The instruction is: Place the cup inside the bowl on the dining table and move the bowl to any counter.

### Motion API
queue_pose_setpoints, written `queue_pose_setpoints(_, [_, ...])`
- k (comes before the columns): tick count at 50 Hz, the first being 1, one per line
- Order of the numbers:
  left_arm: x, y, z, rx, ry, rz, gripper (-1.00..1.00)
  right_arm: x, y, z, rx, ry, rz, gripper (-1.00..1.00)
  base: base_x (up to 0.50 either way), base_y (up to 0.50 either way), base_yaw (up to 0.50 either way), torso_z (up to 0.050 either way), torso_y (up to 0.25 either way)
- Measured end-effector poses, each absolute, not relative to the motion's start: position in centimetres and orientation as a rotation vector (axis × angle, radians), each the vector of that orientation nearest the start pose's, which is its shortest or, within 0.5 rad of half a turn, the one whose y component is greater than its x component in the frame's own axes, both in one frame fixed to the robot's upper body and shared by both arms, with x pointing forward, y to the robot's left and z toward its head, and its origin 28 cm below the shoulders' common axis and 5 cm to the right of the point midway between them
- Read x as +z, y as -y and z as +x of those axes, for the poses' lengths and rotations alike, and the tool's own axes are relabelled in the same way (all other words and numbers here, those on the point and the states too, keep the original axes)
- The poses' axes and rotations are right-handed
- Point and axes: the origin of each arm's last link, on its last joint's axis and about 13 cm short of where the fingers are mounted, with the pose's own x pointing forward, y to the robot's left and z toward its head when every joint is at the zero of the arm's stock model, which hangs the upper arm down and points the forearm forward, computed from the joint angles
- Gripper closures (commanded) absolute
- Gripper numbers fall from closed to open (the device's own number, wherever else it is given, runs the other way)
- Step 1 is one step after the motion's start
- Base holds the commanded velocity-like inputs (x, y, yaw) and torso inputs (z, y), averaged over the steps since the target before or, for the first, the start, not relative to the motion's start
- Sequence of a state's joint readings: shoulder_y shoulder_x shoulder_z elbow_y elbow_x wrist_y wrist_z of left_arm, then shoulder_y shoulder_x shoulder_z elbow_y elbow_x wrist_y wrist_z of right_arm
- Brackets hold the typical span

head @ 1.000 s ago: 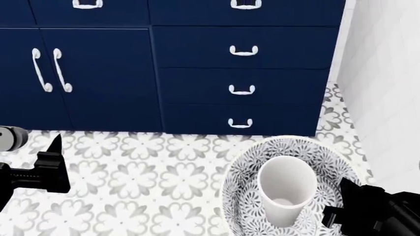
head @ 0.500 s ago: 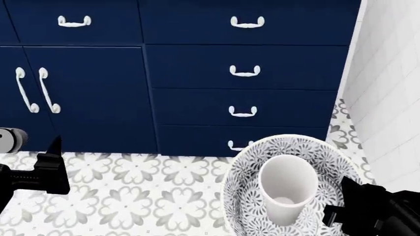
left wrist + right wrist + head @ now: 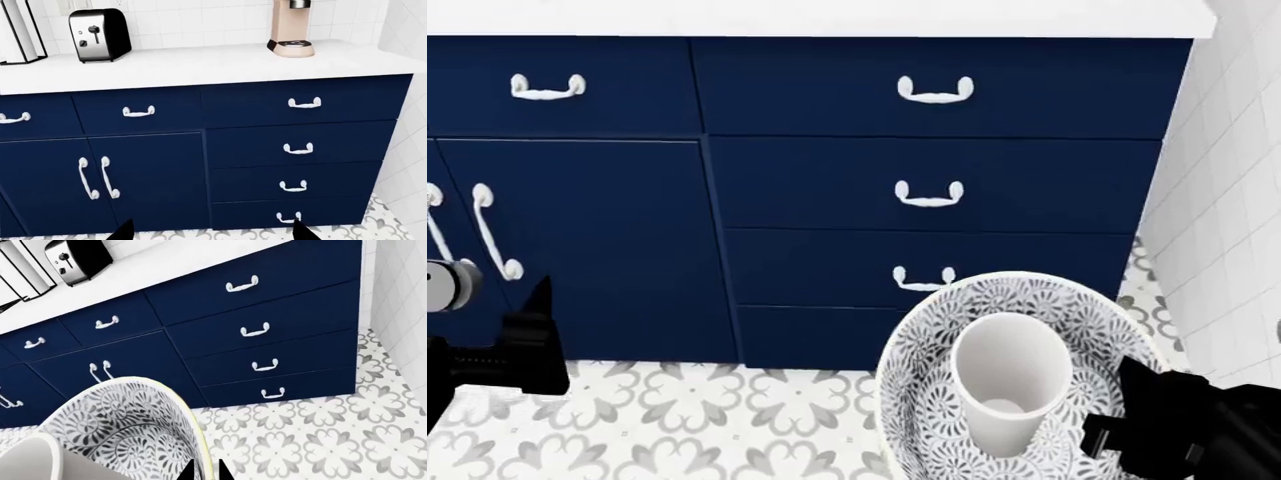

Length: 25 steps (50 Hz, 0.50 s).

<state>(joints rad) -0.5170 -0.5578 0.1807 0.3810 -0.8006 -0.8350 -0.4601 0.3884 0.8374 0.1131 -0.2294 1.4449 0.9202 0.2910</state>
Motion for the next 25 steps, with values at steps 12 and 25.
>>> queue_pose_setpoints(12, [16.46, -25.67, 26.16, -0.005, -0.120, 0.051, -1.00, 18.13, 22.47, 22.87, 0.209, -0.360, 0.319, 1.00, 0.50, 0.17, 0.00, 0.000, 0.002])
queue_pose_setpoints(25, [16.49, -25.72, 26.09, -0.005, -0.121, 0.053, -1.00, 17.98, 22.48, 22.81, 0.210, -0.359, 0.322, 1.00, 0.50, 0.17, 0.00, 0.000, 0.002])
